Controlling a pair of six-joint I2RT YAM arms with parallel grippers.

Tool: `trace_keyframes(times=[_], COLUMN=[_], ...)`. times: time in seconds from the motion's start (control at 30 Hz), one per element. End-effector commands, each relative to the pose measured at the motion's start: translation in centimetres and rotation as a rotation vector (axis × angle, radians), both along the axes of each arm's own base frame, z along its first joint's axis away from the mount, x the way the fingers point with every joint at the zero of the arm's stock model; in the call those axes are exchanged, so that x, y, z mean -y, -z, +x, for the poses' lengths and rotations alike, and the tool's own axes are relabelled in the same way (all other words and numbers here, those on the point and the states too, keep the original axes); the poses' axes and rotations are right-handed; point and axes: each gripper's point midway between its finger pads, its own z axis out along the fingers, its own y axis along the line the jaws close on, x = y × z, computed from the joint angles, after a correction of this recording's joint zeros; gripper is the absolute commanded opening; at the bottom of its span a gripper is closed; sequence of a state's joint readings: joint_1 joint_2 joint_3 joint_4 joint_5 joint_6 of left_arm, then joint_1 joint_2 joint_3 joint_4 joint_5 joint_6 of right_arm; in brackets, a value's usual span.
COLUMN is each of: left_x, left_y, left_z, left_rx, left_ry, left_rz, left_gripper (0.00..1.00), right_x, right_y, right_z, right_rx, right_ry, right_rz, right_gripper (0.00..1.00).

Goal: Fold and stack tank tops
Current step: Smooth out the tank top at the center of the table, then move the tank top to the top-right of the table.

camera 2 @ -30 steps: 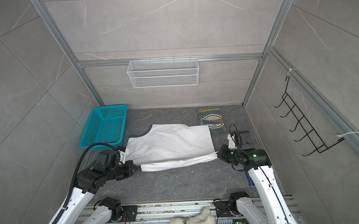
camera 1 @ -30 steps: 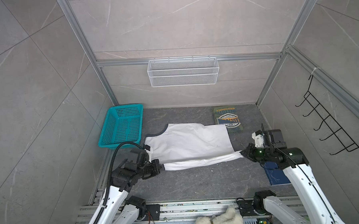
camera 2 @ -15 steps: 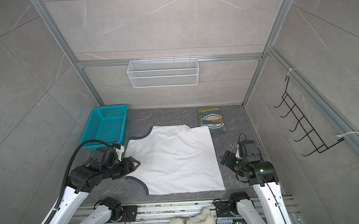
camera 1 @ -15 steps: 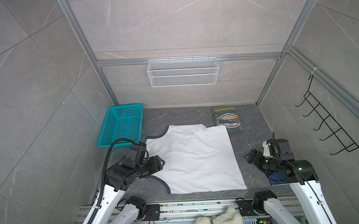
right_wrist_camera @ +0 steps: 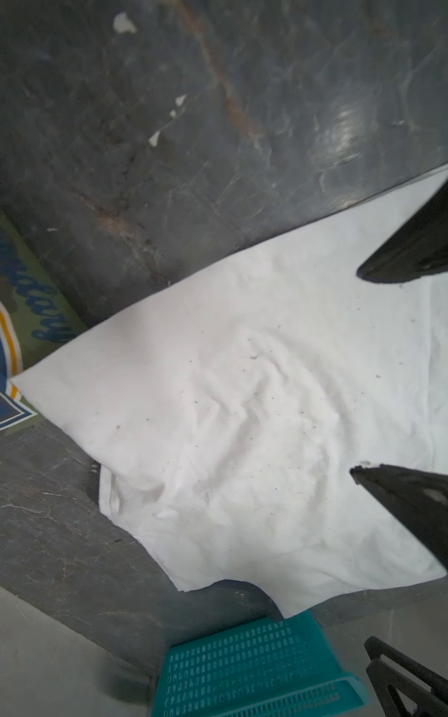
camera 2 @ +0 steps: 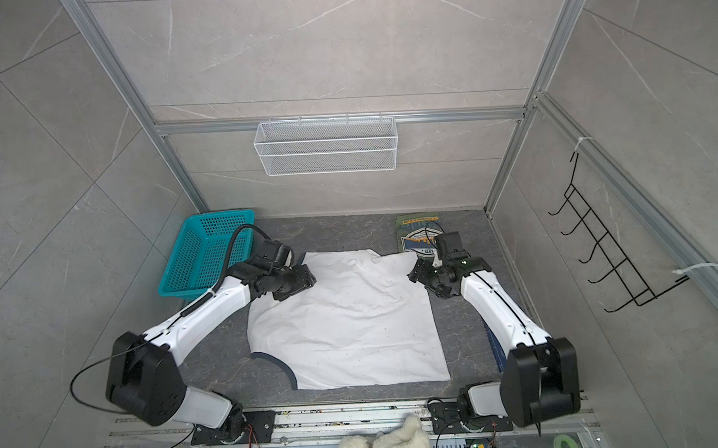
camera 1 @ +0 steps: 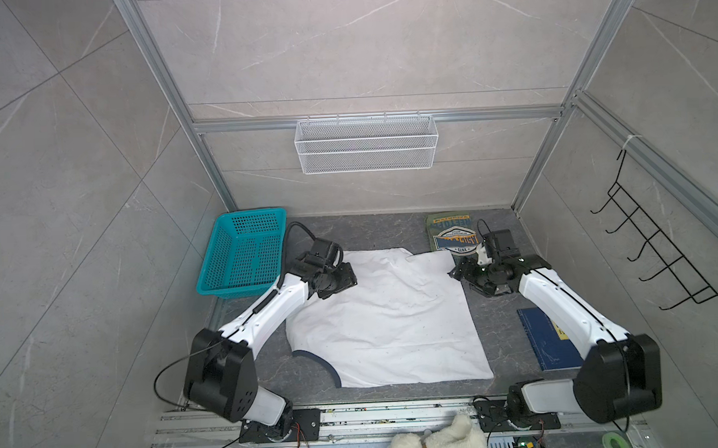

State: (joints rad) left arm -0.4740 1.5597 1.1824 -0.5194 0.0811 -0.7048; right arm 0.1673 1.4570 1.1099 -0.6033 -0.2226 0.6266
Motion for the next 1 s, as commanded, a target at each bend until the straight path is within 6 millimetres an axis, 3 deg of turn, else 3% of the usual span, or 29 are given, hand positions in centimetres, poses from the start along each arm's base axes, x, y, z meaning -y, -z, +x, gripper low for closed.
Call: trace_keyframes(times=[0.0, 0.23, 0.47, 0.7, 0.87, 0.9, 0.97], left_x=[1.3, 1.1, 0.3, -0.3, -0.5, -0.6, -0.7], left_y=[-0.2, 4.6, 7.3, 8.6, 9.1, 9.1, 9.1], left_z=[2.9, 3.3, 2.6, 1.8, 1.4, 1.3, 1.2], left_rx=[0.080, 0.018, -0.015, -0.031, -0.041, -0.040, -0.041], left_ry=[0.015, 0.008, -0.003, -0.012, -0.010, -0.009, -0.010], left_rz=[-0.002, 0.055, 0.081, 0.087, 0.092, 0.094, 0.098], left_gripper=[0.72, 0.78, 0.80, 0.80, 0.81, 0.81, 0.81], right_x=[-2.2, -6.7, -8.0, -7.9, -5.8, -5.2, -3.8], right_y=[-1.6, -0.2, 4.9, 9.0, 9.2, 10.7, 11.0], right_z=[5.7, 13.3, 19.0, 21.2, 21.7, 21.6, 21.5], right_rx=[0.136, 0.160, 0.070, -0.025, -0.057, -0.091, -0.109], right_ry=[-0.062, -0.153, -0.169, -0.181, -0.146, -0.139, -0.116], right_rz=[-0.027, -0.046, -0.089, -0.154, -0.224, -0.240, -0.264], right_gripper=[0.75, 0.75, 0.74, 0.71, 0.71, 0.71, 0.71])
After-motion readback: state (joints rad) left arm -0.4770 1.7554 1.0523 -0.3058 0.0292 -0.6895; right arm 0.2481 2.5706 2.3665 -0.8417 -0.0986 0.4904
